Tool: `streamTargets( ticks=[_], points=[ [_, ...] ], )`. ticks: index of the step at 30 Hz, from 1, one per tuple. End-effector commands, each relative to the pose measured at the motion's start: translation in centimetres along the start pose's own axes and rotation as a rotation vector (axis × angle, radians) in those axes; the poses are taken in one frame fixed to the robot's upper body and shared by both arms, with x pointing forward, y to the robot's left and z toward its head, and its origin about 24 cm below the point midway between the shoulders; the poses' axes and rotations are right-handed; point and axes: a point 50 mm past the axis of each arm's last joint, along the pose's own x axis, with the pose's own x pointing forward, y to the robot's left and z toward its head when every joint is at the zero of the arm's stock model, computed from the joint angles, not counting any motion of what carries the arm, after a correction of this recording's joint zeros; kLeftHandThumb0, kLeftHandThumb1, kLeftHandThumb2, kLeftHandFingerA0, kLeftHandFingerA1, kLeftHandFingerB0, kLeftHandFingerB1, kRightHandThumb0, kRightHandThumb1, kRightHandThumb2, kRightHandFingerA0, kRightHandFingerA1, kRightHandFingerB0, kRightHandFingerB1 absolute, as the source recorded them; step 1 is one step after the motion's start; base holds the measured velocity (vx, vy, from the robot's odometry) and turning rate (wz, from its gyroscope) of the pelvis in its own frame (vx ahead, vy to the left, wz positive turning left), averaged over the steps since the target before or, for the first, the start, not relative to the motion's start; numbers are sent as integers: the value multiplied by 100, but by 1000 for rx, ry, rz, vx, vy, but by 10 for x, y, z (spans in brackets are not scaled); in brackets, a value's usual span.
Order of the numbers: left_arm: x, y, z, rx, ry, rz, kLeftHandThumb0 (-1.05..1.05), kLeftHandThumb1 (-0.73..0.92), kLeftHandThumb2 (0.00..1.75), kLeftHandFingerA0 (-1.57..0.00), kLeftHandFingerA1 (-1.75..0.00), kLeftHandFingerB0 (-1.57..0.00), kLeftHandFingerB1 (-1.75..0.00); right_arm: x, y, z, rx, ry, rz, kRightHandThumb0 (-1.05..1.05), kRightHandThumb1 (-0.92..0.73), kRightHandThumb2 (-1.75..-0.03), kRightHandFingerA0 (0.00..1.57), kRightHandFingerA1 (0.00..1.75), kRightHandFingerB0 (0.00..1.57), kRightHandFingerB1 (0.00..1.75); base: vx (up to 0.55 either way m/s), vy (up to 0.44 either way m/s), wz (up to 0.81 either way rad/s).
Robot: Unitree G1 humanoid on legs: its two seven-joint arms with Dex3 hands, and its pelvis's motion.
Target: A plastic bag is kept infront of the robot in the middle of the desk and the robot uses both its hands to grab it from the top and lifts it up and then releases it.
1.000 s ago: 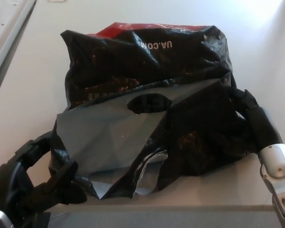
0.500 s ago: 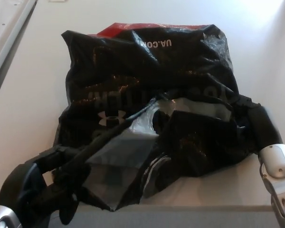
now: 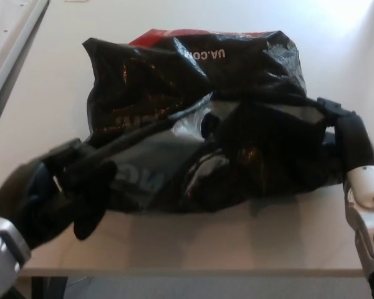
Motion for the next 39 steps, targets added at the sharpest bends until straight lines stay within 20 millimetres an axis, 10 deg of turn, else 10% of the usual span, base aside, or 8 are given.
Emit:
streamTargets(
  ticks=[1, 2, 3, 11, 12, 16, 19, 39],
  points=[
    [10, -4, 70, 86, -171, 37, -20, 71, 60, -90, -175, -55, -175, 24, -22, 56, 74, -128, -47, -17, -69, -57, 82, 175, 64, 175, 0, 0, 0],
    [10, -7, 91, 120, -240, 54, -26, 52, 82, -123, -150, -90, -131, 27, -26, 74, 75, -188, -53, -13, -69, -57, 83, 175, 64, 175, 0, 0, 0],
    [10, -12, 117, 156, -331, 64, -14, 64, 59, -97, -175, -60, -172, 30, -32, 100, 86, -264, -75, -17, -66, -57, 87, 175, 67, 175, 0, 0, 0],
    [-2, -50, 237, 282, -722, 78, -14, 56, 69, -97, -175, -66, -175, 18, -68, 251, 175, -668, -206, -23, -58, -57, 91, 175, 74, 175, 0, 0, 0],
    [-5, -57, 248, 281, -762, 76, -24, 43, 87, -129, -143, -99, -129, 13, -73, 268, 162, -719, -236, -21, -58, -57, 92, 175, 75, 175, 0, 0, 0],
    [-13, -68, 275, 343, -852, 129, -19, 56, 67, -98, -175, -72, -175, -1, -82, 304, 186, -838, -258, -18, -60, -61, 91, 175, 71, 175, 0, 0, 0],
    [-17, -73, 291, 307, -889, 117, -18, 59, 67, -100, -175, -70, -175, -7, -88, 320, 130, -897, -331, -27, -43, -84, 126, 145, 106, 134, 0, 0, 0],
    [-84, -99, 319, 272, -912, -96, -14, 60, 65, -107, -174, -65, -126, -73, -106, 351, -33, -1063, -125, -21, -45, -83, 125, 146, 105, 135, 0, 0, 0]
  ],
)
